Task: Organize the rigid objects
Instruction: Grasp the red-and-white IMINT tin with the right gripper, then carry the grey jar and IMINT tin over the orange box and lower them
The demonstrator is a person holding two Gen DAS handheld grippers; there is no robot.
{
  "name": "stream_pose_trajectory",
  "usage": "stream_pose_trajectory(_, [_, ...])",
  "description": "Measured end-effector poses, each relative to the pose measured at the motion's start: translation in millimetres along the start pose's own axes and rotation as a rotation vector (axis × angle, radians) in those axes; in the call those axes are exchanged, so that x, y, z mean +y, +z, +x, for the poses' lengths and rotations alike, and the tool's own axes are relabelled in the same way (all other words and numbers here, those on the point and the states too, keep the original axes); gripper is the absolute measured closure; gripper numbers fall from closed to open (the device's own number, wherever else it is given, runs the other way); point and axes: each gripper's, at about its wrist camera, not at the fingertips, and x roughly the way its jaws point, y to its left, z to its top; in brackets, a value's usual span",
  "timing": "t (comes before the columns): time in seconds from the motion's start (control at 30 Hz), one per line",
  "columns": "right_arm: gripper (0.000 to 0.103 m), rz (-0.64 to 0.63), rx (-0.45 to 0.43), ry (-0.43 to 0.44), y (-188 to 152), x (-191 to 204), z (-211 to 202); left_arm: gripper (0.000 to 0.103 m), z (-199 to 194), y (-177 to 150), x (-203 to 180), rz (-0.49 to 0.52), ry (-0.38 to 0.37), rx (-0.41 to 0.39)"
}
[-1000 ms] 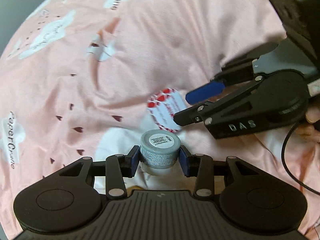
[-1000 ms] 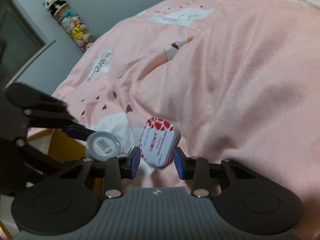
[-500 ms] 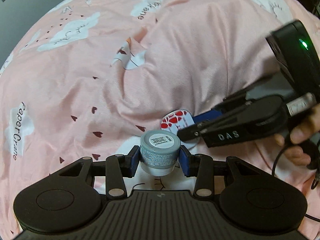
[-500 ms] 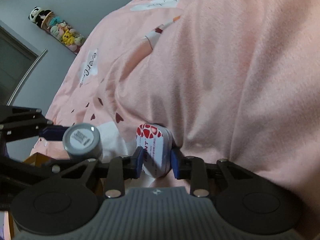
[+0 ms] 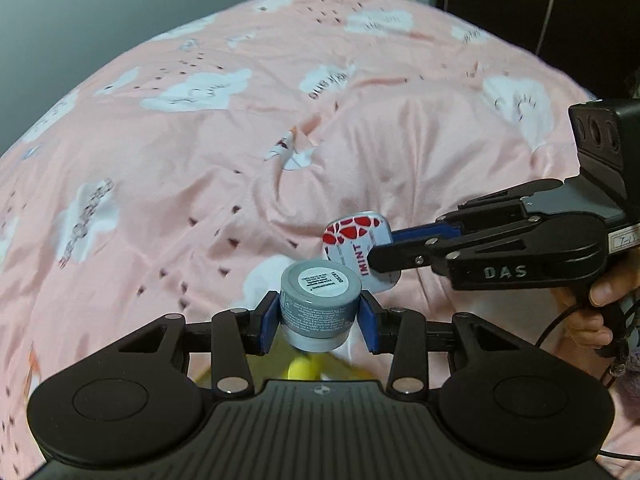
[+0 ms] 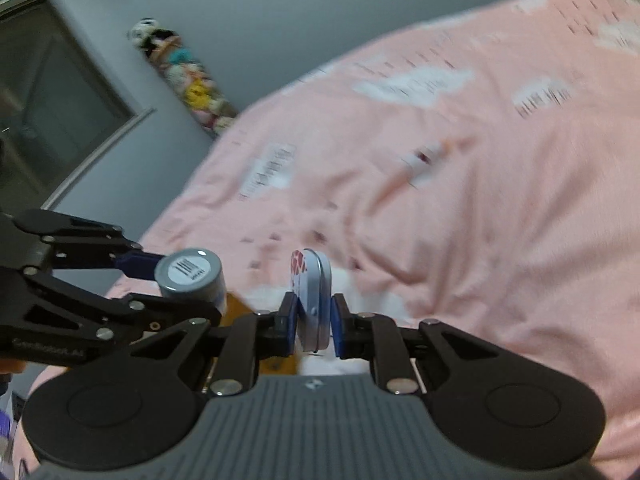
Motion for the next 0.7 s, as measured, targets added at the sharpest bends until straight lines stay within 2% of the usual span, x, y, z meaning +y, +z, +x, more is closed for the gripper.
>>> stream_pose_trajectory(0.13, [0.087,-0.05,0.007,0.077,1,36,-14,0.056,-33,-27,13,-0.061,0.033,0.0])
stream_pose_trajectory(0.37, [0.087,-0.165,0.126,0.148,-11,97,12,0.056,-59,-83,52,-0.189,0.119,0.044])
stream_pose_trajectory(0.63, [0.087,-0.448,0.273,0.063,-28,145,71,0.056,-32,-141,90,-0.278,0.161,0.207])
stream_pose_trajectory(0.7, [0.087,-0.518,0.299,0.035,-31,152,85,0.056,-23,-149,96,-0.292,0.165,0.223])
